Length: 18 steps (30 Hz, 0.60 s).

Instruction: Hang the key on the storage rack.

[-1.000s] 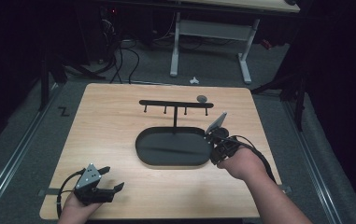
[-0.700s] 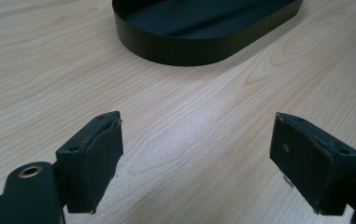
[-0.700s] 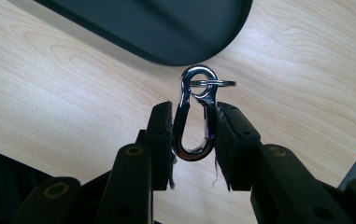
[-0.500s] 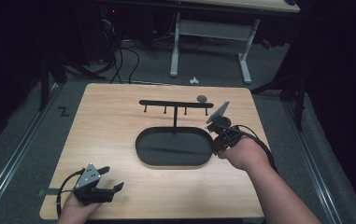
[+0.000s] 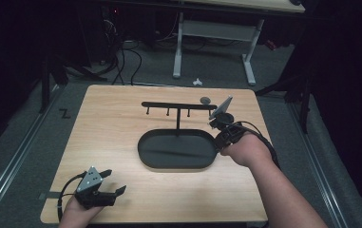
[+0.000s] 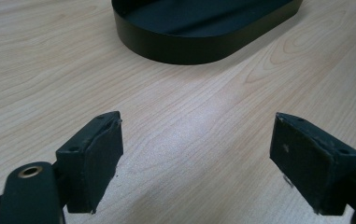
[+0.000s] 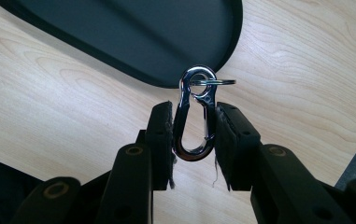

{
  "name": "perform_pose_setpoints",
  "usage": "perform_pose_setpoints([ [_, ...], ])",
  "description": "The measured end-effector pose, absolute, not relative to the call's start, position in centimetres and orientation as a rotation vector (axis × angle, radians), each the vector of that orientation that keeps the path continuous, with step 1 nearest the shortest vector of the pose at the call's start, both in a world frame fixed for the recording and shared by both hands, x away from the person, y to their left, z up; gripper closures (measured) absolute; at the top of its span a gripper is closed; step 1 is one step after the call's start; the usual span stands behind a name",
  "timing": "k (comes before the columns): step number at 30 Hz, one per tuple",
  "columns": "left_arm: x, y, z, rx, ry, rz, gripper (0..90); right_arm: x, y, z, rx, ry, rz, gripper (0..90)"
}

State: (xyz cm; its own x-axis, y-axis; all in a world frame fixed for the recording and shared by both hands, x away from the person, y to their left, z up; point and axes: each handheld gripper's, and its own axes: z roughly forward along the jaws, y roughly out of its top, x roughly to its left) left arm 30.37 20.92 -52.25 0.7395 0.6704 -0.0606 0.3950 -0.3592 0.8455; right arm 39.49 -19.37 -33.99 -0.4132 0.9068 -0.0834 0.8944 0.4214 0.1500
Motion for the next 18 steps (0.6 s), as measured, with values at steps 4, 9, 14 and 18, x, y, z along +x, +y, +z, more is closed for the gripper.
perform_pose_setpoints([
  [4, 30.4, 20.9, -52.3, 2.000, 0.805, 0.367, 17.8, 39.9, -19.4, -33.8, 1.615, 2.511, 0.119, 68.3],
  [9, 30.4, 20.9, -52.3, 1.999, 0.806, 0.367, 17.8, 40.2, -19.2, -33.0, 1.617, 2.498, 0.138, 68.3],
  [14, 30.4, 20.9, -52.3, 1.999, 0.808, 0.367, 17.8, 40.8, -19.0, -32.0, 1.601, 2.488, 0.158, 68.3],
  [18, 30.4, 21.0, -52.3, 2.001, 0.809, 0.364, 17.8, 41.3, -18.7, -31.2, 1.603, 2.475, 0.185, 68.3],
])
